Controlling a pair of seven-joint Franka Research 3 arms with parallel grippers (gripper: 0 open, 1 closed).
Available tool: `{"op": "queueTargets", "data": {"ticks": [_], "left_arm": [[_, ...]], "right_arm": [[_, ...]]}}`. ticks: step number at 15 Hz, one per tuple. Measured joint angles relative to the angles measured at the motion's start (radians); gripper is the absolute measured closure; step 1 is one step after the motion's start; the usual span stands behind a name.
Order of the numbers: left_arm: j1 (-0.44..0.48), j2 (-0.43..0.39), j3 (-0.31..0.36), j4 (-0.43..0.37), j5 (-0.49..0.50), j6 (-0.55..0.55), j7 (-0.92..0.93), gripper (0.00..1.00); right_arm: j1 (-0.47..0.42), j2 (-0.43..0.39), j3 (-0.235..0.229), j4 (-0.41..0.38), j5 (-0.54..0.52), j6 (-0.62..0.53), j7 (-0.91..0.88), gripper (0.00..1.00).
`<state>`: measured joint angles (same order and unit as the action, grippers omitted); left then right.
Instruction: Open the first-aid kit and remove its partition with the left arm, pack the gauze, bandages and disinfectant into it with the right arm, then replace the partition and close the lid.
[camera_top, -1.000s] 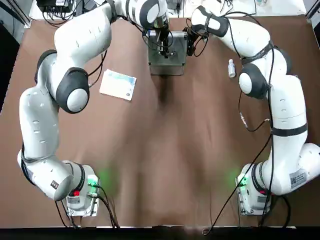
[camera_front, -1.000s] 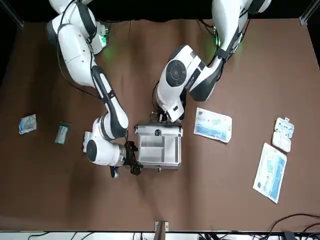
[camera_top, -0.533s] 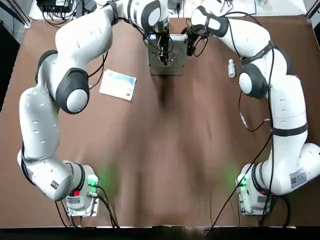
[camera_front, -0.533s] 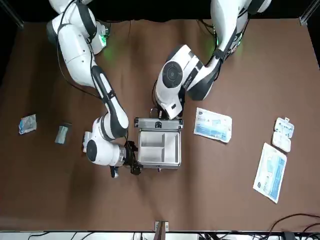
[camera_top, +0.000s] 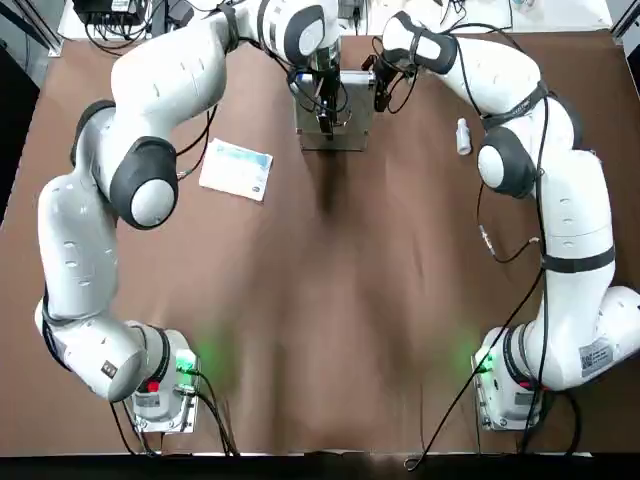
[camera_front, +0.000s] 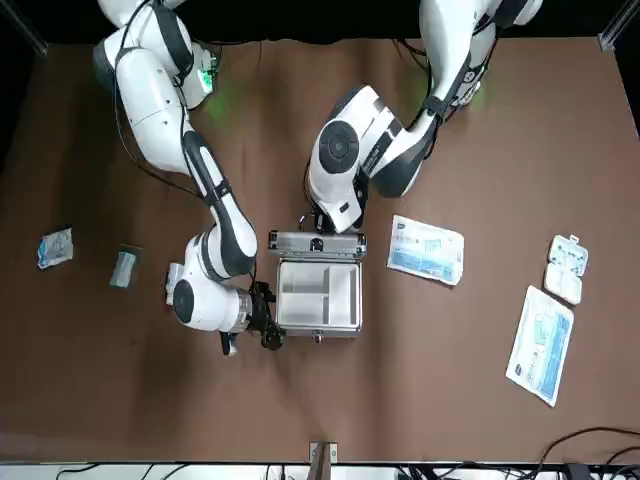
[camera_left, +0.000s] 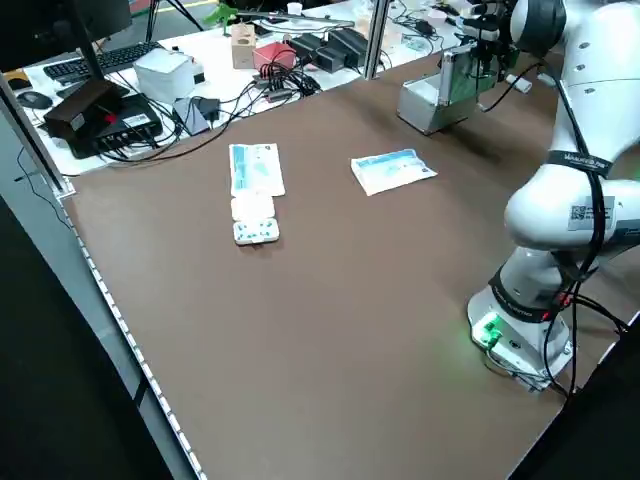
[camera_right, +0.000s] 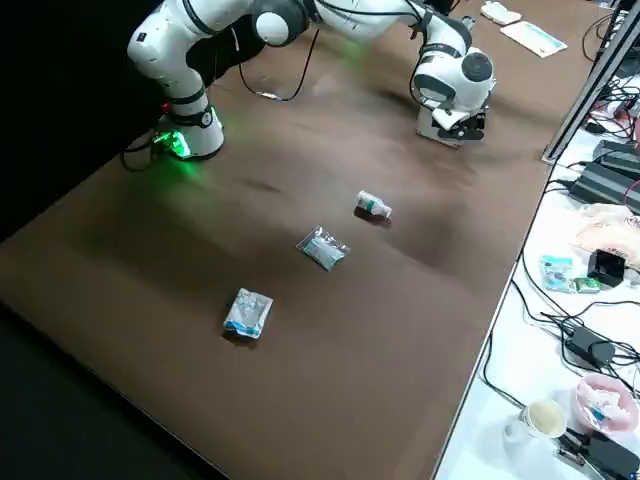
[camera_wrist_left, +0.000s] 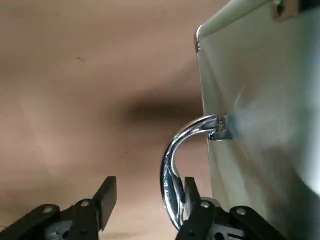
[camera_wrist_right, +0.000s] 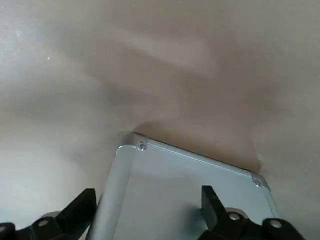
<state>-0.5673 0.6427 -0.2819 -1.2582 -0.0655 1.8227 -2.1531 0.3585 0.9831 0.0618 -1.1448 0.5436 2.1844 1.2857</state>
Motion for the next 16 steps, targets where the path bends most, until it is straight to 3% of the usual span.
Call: {"op": "queueTargets", "data": {"ticks": [4,10,16], "left_arm": [[0.0,-0.009,-0.007,-0.003,0.006,-0.008,-0.007,0.35],[-0.009,-0.085,-0.078,-0.012,-0.015,-0.134,-0.026,0.33],[0.008,-0.153,-0.079,-0.015,-0.015,-0.145,0.009,0.3]], "right_arm": [[0.0,0.0,0.0,0.0,0.0,-0.001,0.0,0.08],[0.0,0.0,0.0,0.0,0.0,0.001,0.0,0.08],[0.0,0.0,0.0,0.0,0.0,0.001,0.0,0.08]]}}
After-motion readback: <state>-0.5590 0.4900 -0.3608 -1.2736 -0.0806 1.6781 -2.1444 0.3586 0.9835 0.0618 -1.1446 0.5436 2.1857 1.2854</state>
